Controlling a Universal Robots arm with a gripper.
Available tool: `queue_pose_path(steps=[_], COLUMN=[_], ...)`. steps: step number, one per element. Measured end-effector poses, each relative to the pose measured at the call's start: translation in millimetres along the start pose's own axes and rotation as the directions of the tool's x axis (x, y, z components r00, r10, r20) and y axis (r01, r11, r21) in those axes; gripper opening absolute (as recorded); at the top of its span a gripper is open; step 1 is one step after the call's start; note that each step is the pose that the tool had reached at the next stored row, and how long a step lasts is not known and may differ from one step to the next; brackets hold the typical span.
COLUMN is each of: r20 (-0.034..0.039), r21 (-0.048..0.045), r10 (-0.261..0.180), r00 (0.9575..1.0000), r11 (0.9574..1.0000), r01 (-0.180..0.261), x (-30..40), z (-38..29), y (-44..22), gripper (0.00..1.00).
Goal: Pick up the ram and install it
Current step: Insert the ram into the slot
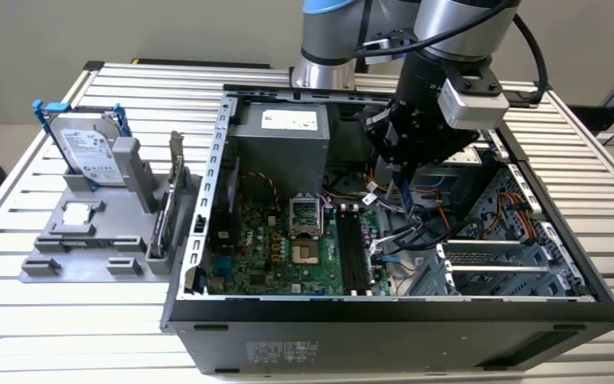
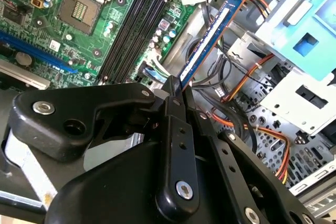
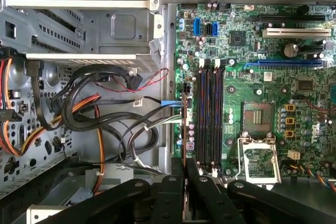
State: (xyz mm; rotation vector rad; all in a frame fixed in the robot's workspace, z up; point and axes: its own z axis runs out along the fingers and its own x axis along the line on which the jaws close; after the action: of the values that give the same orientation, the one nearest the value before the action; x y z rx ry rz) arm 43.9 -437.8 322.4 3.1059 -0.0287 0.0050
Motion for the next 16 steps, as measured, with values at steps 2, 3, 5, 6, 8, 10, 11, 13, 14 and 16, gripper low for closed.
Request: queue_pose_path(steps=[2,3,5,6,8,10,11,13,14,16], r20=[0.0,0.0001,0.0001,0.0001,0.0001,0.0001,0.0001,0.0001,0.0001,0.0001], r21=[-0.0004,-0.0005,-0.0004,-0.0004,-0.0005,-0.0008,-0.0009,-0.0005,-0.0005,-0.0005], r10=[0.0,0.0,0.0,0.0,0.0,0.0,0.0,0.0,0.0,0.0], r00=[1.0,1.0,1.0,1.0,1.0,1.0,1.0,1.0,1.0,1.0], r11=[1.0,1.0,1.0,1.0,1.0,1.0,1.0,1.0,1.0,1.0], r01=[0.0,0.0,0.0,0.0,0.0,0.0,0.0,0.0,0.0,0.0], x=[0.0,0.0,0.0,0.0,0.0,0.0,0.0,0.0,0.0,-0.1], z=[2.5,3.9,6.6,7.9,9.5,10.0,10.0,10.2,10.2,10.2], y=[-0.1,-0.1,-0.2,-0.2,-0.3,-0.3,-0.3,-0.3,-0.3,-0.3], gripper=[0.0,0.0,0.0,0.0,0.0,0.0,0.0,0.0,0.0,0.0])
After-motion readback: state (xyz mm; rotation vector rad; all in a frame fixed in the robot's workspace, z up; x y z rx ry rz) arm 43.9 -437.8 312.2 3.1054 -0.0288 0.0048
